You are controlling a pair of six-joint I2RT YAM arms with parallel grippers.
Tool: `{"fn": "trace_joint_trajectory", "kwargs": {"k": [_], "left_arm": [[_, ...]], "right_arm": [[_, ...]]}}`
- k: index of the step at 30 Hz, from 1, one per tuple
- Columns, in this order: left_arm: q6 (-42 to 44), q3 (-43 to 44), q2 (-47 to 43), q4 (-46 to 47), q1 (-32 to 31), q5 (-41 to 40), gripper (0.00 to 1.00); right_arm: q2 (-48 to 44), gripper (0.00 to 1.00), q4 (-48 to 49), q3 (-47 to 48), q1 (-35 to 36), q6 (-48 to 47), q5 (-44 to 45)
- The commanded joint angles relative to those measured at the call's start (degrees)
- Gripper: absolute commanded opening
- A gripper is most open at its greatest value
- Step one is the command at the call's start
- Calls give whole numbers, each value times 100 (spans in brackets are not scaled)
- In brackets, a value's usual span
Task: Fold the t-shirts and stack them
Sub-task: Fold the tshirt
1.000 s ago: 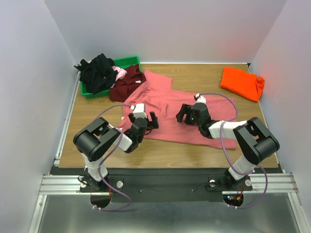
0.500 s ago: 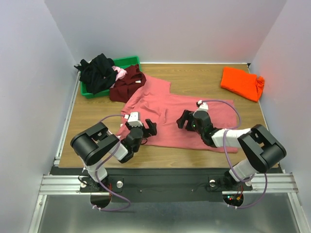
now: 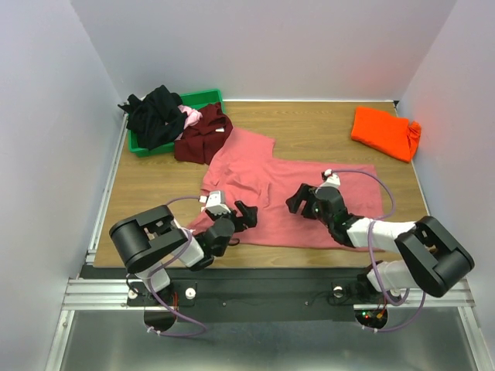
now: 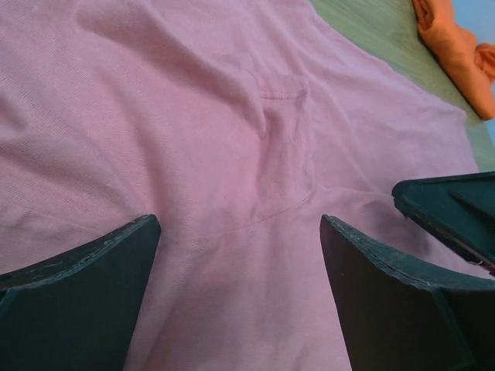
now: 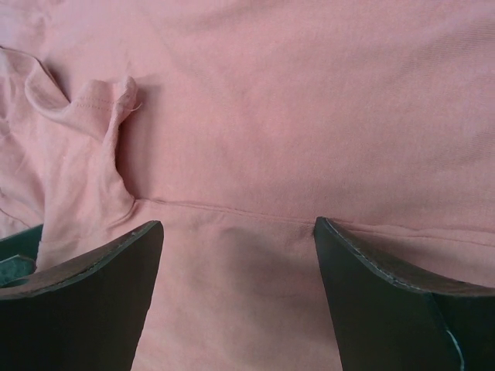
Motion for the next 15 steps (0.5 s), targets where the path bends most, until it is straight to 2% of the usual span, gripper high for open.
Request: {"fn": "trace_joint_trajectory", "kwargs": {"k": [1,5,9,12,15], "left_arm": [[-852,-239,365,-2099,-314,158,98],[-1134,-344,67,-2433,-446,79,98],[-1266,-318,-626,-3319,-630,-158,98],[-1301,-239,-1459,-4188,-701,-404,98],[-1240,-212,-2084,-4524,-710,-545,98]], "right_arm": [[-102,86,-1369,-350,76,334,-160],[-471,87,-1527,-491,120,422,-221],[-849,89,-1773,-509,128,457,-142],[-1165,89,-1940,-526,146,457,-54],[-1472,90,-2011,-491,137,405,51]]}}
